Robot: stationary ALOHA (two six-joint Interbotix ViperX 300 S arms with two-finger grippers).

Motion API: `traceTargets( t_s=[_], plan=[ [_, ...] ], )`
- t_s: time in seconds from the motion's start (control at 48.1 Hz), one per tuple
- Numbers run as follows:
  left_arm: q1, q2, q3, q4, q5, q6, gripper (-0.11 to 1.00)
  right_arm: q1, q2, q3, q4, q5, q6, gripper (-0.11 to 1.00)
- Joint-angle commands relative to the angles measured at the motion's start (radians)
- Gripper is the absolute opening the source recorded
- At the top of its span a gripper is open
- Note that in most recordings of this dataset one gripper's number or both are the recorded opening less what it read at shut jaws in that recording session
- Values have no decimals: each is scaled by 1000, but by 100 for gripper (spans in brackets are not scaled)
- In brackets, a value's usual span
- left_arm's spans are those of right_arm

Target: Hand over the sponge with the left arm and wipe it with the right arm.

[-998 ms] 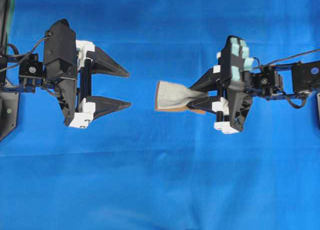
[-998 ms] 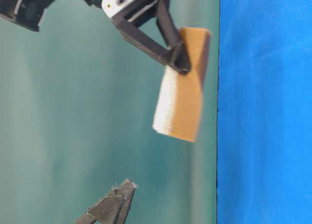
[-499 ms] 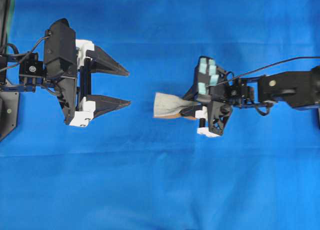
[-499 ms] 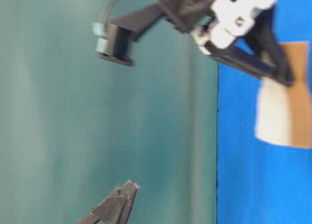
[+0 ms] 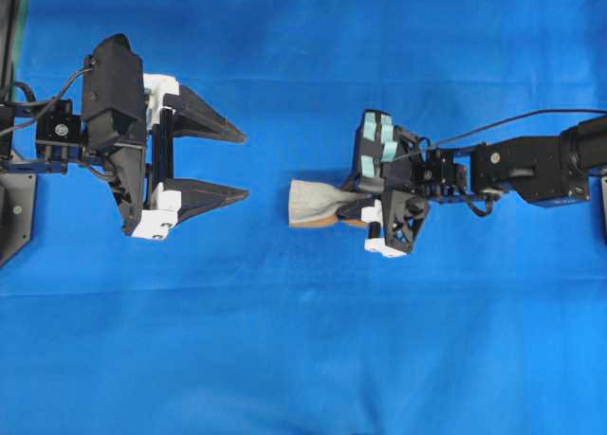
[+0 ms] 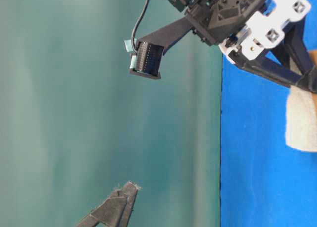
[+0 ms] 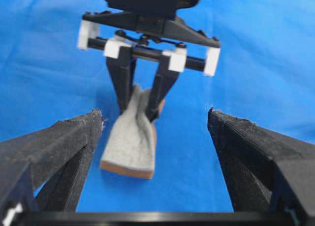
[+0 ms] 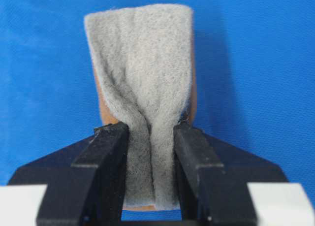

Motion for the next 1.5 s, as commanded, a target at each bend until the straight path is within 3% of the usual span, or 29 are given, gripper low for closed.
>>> traceTargets(
  t_s=[0.0,0.249,0.416,0.561,0.873,1.06,1.268,1.476],
  plan=[
    [2,-3,-11,0,-12,0,83,-52,-14,-18,3,-3,-3,34],
    [2,-3,-9,0,-12,2,83,-161,-23,-11,-3,-3,-14,33],
    [2,-5,-9,0,-12,2,83,-176,-26,-8,-9,-3,-14,33],
    [2,-3,-11,0,-12,2,83,-118,-25,-8,-2,-5,5,33],
    [2,-3,-11,0,-21,0,83,86,-8,-23,83,-3,12,33],
    [2,-3,-11,0,-23,2,83,135,-6,-32,103,31,12,33],
    [2,-3,-9,0,-23,0,83,54,-9,-29,95,44,-8,32],
    [2,-3,-8,0,-23,0,83,-112,-26,-12,51,49,-29,31]
  ],
)
